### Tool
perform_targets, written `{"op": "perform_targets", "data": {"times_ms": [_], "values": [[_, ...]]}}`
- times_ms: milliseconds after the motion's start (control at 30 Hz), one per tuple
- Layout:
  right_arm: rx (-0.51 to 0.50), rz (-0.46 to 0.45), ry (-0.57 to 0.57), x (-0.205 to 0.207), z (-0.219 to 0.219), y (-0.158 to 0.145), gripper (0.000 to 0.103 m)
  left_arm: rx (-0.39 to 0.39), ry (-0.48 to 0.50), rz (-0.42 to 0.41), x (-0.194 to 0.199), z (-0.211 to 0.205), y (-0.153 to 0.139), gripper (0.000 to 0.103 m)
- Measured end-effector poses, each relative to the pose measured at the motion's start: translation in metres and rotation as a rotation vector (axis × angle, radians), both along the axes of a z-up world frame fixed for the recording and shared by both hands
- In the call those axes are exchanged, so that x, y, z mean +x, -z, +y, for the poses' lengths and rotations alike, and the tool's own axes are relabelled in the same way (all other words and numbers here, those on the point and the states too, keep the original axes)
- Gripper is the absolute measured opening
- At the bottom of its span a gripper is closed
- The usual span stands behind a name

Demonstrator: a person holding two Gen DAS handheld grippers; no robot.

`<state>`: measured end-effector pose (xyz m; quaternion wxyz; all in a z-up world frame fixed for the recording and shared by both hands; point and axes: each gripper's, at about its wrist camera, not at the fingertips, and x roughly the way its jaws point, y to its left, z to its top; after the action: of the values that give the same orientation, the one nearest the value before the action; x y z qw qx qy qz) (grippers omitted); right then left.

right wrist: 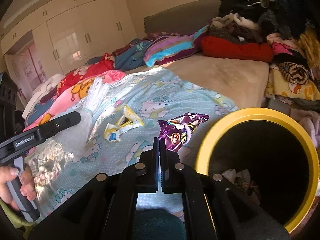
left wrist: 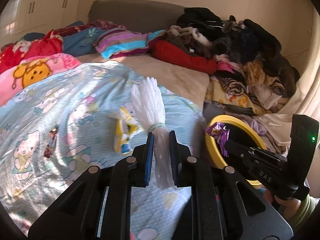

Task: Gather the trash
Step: 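Carry the white tissue and purple wrapper with both tools over the yellow bin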

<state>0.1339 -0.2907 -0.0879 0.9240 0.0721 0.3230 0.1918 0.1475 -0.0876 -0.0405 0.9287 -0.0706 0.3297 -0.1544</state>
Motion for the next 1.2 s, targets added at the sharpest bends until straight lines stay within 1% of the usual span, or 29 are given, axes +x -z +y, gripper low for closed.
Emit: {"op": "perform_targets", "data": {"times_ms": [533, 867, 1200], "values": [[0.025, -0.02, 0.16, -0.002, -0.071, -0.004, 0.002, 0.028, 0.144, -0.016, -0.004, -0.07, -0.002, 0.01], [0.075, 0.007, 0.238, 0.0, -0.107, 0.004, 0.002, 0.048, 0.228, -0.014, -0.002, -0.111, 0.002, 0.01], [0.11, 0.027, 0.3, -0.002, -0.134, 0.013, 0.002, 0.061, 0.292, 0.015, 0.005, -0.141, 0.013, 0.01]]}}
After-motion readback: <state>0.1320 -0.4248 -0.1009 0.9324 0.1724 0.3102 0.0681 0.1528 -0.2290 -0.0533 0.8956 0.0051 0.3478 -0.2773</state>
